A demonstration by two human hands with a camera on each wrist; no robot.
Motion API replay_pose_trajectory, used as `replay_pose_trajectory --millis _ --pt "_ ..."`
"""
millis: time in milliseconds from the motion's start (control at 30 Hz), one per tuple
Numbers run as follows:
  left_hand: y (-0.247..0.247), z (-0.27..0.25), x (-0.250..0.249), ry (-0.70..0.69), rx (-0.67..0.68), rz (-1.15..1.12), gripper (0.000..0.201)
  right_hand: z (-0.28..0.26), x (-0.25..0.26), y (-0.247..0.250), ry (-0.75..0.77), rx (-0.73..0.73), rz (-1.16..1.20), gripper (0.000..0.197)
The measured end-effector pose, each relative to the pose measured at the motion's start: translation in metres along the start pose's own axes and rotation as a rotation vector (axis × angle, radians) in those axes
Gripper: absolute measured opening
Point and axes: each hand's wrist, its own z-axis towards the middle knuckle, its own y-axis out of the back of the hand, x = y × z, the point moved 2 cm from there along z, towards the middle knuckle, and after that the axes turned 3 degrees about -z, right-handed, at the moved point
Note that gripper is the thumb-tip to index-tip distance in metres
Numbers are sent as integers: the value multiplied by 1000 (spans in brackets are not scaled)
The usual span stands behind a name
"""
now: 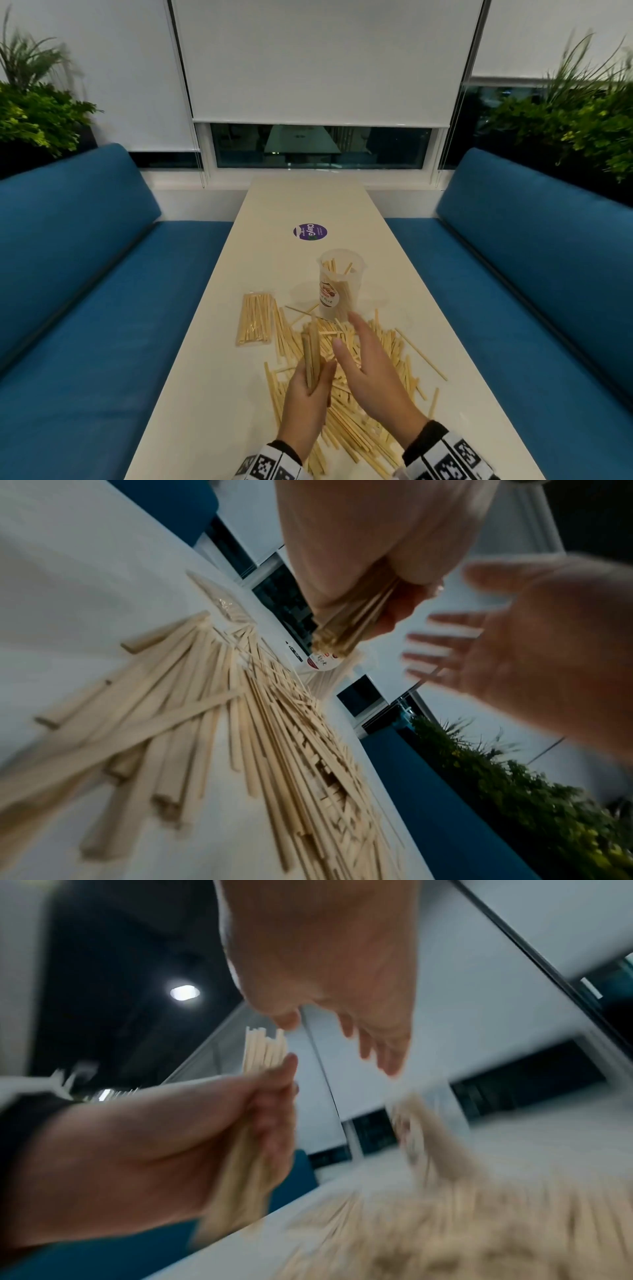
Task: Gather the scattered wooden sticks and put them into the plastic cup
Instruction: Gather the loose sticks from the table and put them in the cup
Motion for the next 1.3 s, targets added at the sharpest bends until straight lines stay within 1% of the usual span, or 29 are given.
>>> replay_pose_trajectory --millis 33,67,133,200,300,367,400,433,467,500,533,567,600,633,733,767,833,900,967,1000,1067,1133,1167,1200,1267,1300 --pt "-2 -3 0 -1 37 11 32 2 7 7 126 -28 -109 62" --pt "-4 -6 -2 -10 73 3 32 4 15 12 218 -32 -197 64" --pt "-8 -11 -7 -42 144 -23 27 7 24 15 345 -1 -315 66" --pt "-9 -11 -8 -73 192 -1 26 7 29 10 413 64 -396 60" --pt "-8 -9 -1 -40 181 59 34 5 28 1 469 123 -502 36" --pt "-5 -9 2 -8 178 86 35 6 27 0 435 132 -443 30" --pt "-4 -10 1 -8 183 89 33 6 26 1 388 126 -348 34" --pt "-4 -10 -2 -19 189 87 28 6 25 1 304 97 -212 48" --pt "-4 -9 -7 -31 190 88 22 7 23 2 195 63 -57 68" --pt "-5 -7 -9 -47 183 94 17 7 21 1 70 70 67 82" --pt "-7 -5 -12 -55 181 112 12 7 19 -1 -32 121 141 82" --pt "-8 -4 -14 -55 174 129 14 8 15 -5 -100 193 191 70" --pt "-10 -2 -15 -44 172 139 17 9 12 -8 -125 246 213 52" --pt "-11 0 -14 -31 180 139 18 9 11 -9 -117 250 215 42" --pt "-14 0 -18 -2 212 174 14 8 12 -7 -82 151 248 35" --pt "-15 1 -19 -2 224 179 16 7 13 -7 -75 119 280 35" --pt "-15 2 -23 -17 237 160 22 6 14 -7 -47 64 335 42" --pt "-15 2 -29 -31 244 148 24 6 14 -8 -27 12 343 44" --pt "-12 1 -31 -52 264 178 23 4 15 -9 -4 -7 328 44" --pt "-8 0 -34 -74 278 202 26 3 16 -11 11 -9 315 42" --pt "-1 -2 -36 -101 350 259 34 3 17 -10 23 -33 327 38" --pt "8 -1 -34 -99 420 269 41 7 19 0 -2 -80 422 37" --pt "13 0 -32 -61 430 223 44 10 21 7 1 -101 470 38" --pt "16 2 -30 -16 389 130 48 12 24 13 17 -114 509 41" --pt "20 5 -24 133 281 -146 57 12 32 20 68 -119 598 45" --pt "20 5 -21 218 232 -282 58 11 37 20 85 -124 651 46"
